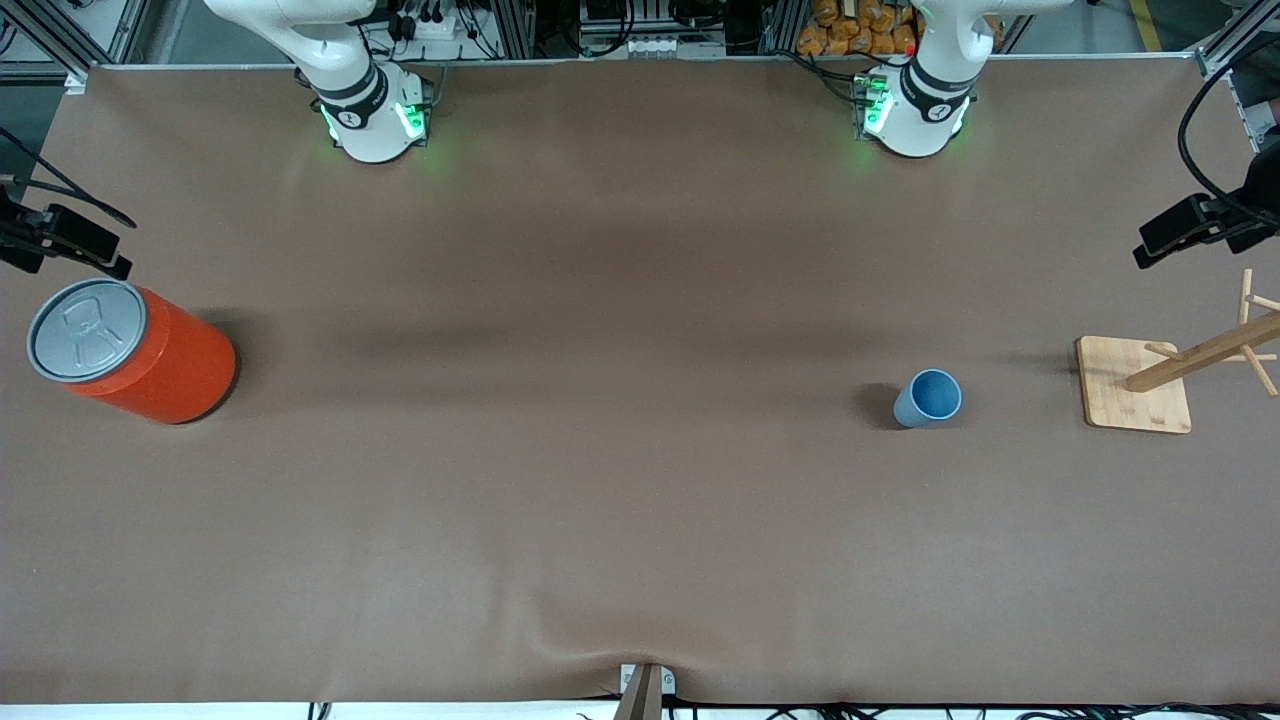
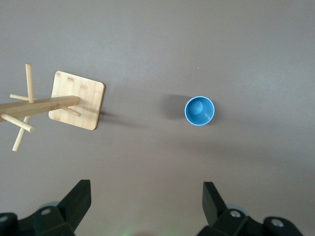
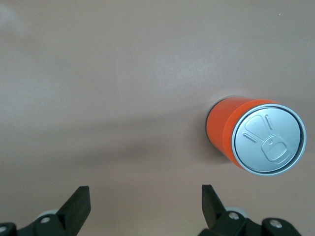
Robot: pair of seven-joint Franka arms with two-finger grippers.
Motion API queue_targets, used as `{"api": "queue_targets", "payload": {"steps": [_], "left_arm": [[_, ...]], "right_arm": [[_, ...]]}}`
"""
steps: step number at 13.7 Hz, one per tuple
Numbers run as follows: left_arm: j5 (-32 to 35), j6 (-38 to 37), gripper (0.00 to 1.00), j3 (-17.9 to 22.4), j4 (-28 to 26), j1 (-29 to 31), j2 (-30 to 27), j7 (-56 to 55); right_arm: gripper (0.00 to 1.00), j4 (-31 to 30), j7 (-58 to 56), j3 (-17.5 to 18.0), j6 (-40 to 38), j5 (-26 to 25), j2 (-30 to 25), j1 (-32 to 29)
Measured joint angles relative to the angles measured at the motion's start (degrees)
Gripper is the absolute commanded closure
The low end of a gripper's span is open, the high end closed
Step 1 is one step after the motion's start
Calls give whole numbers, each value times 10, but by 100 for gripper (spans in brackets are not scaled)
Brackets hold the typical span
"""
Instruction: Flip cup
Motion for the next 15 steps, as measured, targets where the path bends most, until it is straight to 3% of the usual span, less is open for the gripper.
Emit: {"api": "queue_targets", "payload": {"steps": [15], "left_arm": [[-4,-9,0,2,-21,-2,-11,32]], "right_arm": [[0,0,0,0,0,0,0,0]]}}
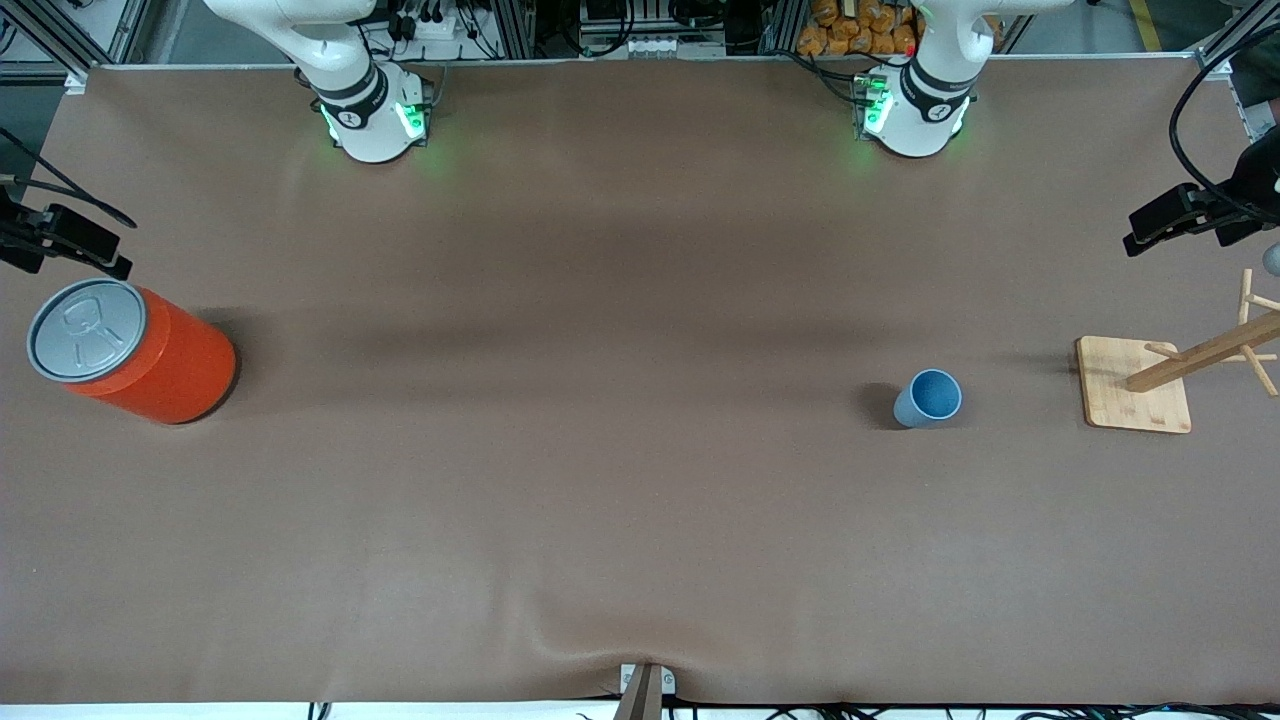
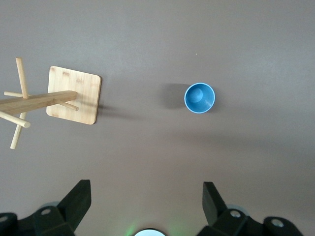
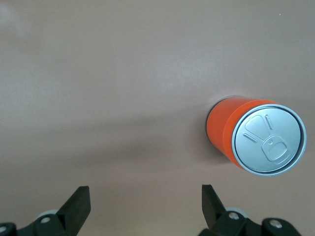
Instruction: Flip cup
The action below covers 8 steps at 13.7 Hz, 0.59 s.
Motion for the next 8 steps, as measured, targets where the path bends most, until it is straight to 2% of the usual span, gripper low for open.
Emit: {"api": "queue_targets", "payload": {"steps": [8], "left_arm": [[0,0,0,0,-4,0,0,0]], "right_arm": [[0,0,0,0,0,0,0,0]]}}
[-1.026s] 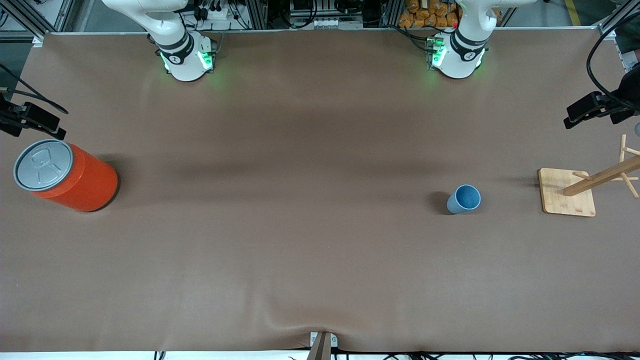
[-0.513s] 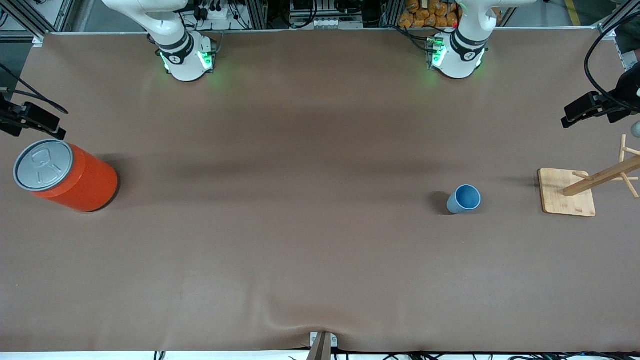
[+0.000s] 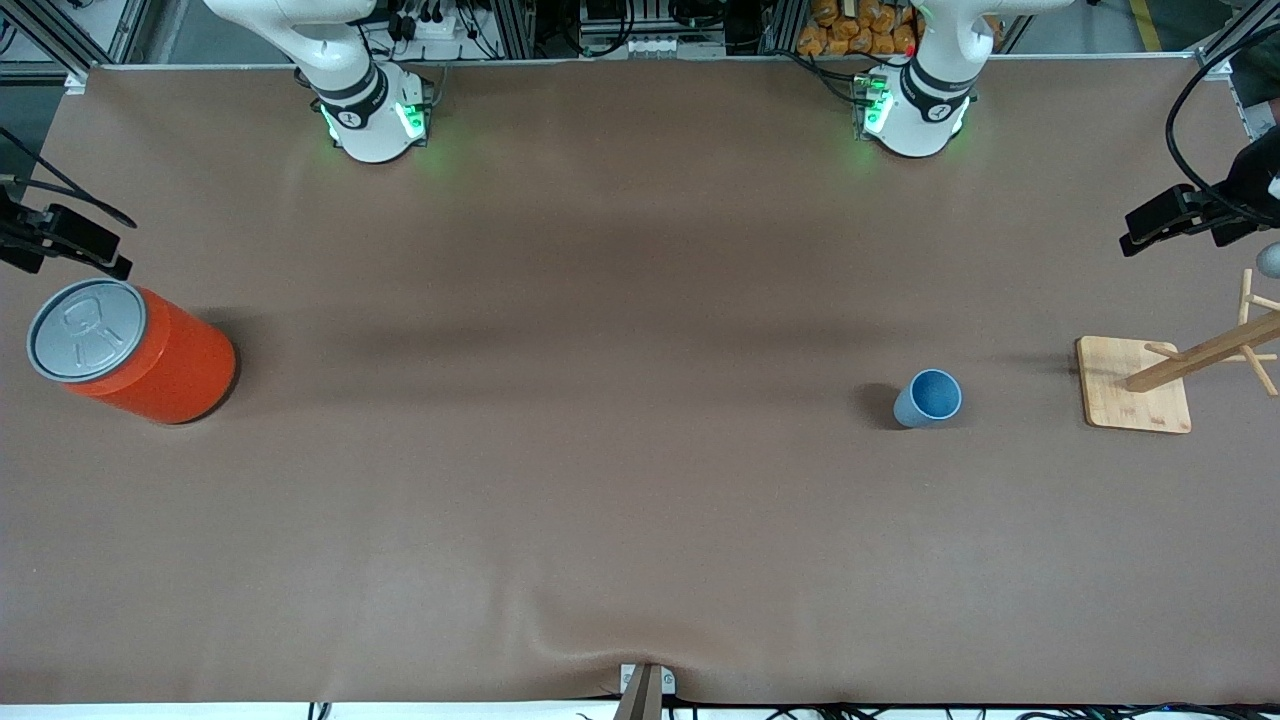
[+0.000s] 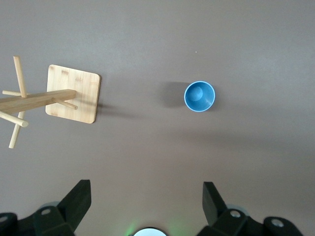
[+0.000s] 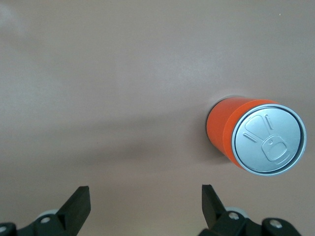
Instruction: Flip cup
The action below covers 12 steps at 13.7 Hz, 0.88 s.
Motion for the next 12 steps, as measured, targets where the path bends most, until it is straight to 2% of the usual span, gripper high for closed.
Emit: {"api": "queue_targets", "payload": {"steps": [12], "left_arm": [[0,-2,0,0,-1,-14,0,-7]], "right_arm": [[0,0,0,0,0,0,0,0]]}}
